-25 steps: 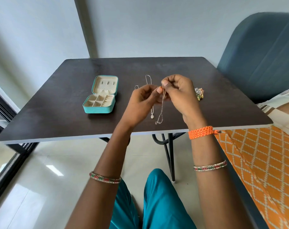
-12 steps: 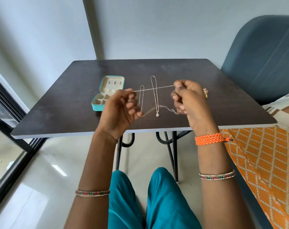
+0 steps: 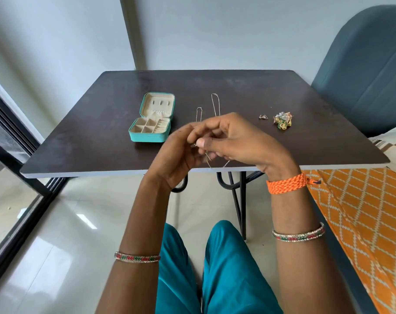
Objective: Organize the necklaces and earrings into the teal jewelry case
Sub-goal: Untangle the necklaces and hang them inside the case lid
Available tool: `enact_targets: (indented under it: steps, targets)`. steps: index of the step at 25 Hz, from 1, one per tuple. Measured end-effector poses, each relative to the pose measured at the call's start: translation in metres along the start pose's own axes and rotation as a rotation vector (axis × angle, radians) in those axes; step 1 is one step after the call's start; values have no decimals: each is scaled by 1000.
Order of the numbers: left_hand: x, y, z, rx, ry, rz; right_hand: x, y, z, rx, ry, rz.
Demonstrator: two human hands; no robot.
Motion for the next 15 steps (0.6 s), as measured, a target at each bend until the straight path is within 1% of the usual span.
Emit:
enact_targets:
  steps: [1,3,6,8,9,11,13,15]
  targets:
    - [3,3,-1,-1,-28,-14,0,0,-4,-1,-50,-36]
    - [7,5,1,81,-51,-23,-1,-3,-8,28,-157,-18]
    - [11,4,4,115,-121,-94,-4,-14,-8,27,-260,164]
    - [14,3,3,73,-153,-93,-8,-25,1,59,-250,357]
    - [14,3,3,70,-140,-66,-9,-31,7,100,-233,467]
    - [12,-1,5,108,-60,13,-9,-37,18,170,-207,656]
    - [9,-5,6,168,20,79,-8,-36,27,205,-180,750]
    - [7,-11,5,229,80,142,-8,-33,35,213,-113,757]
Point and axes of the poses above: each hand's wrist, its own x-axis away from the middle knuckle, its own y-axis out of the palm, z = x × y, the point moved 3 cm from there along -x, towards the middle knuckle, and after that the axes turned 12 degrees about -z, right-handed, at the moved point
